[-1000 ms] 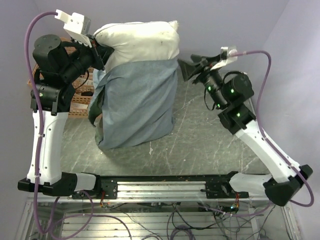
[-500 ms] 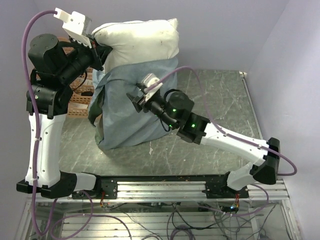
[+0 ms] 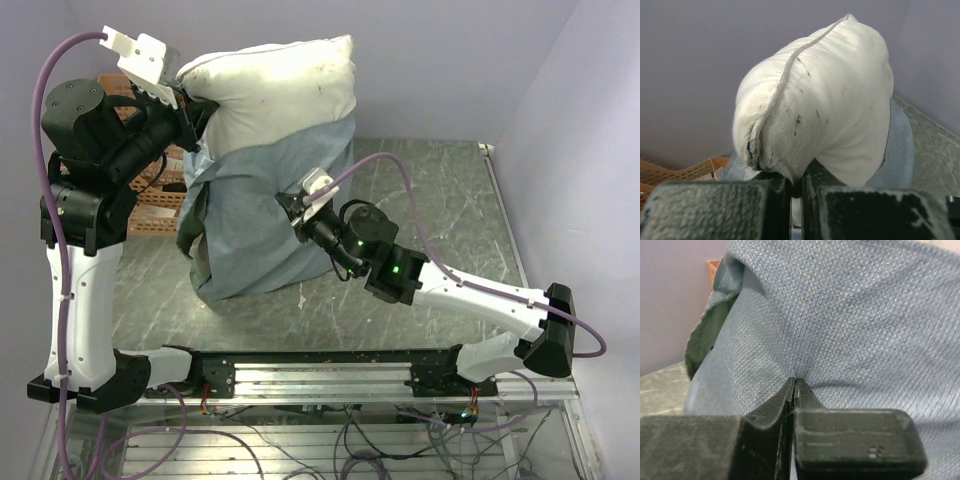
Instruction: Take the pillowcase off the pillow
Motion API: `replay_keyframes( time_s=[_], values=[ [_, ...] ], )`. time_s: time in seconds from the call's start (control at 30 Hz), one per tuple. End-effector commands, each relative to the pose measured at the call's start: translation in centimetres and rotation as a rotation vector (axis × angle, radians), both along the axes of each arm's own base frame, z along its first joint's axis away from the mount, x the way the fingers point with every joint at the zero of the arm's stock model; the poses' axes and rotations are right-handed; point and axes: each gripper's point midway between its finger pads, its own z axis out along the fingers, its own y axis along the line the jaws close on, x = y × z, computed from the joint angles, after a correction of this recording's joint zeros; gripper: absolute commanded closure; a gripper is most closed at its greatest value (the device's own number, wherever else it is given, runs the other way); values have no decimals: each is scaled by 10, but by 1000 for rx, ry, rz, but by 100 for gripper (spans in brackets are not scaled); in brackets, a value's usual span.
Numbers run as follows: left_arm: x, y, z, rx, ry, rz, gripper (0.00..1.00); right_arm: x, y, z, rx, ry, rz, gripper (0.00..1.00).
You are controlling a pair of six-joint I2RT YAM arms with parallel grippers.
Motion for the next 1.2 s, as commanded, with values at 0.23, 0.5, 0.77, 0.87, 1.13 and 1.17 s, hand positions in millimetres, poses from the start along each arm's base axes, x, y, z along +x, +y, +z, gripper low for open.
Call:
replay_keyframes(
  time_s=[0.23,0.5,0.77,0.87,1.13,1.17],
  values=[
    [-13,9,36,8,-149,32,93,-32,4,-81,15,173,30,100],
    [-20,16,57,1,-210,63,93,-45,-16,-219,26,449,-38,100],
    [-38,10,61,-3,-206,9,93,-27,-37,-165,173,481,-12,46],
    [-43,9,57,3,-201,-5,93,-1,-70,-88,351,451,36,23],
    [-47,6,49,7,-175,-30,93,36,-123,27,505,339,83,20],
    [-48,6,48,6,-174,-32,93,43,-125,30,507,344,74,20]
  ],
)
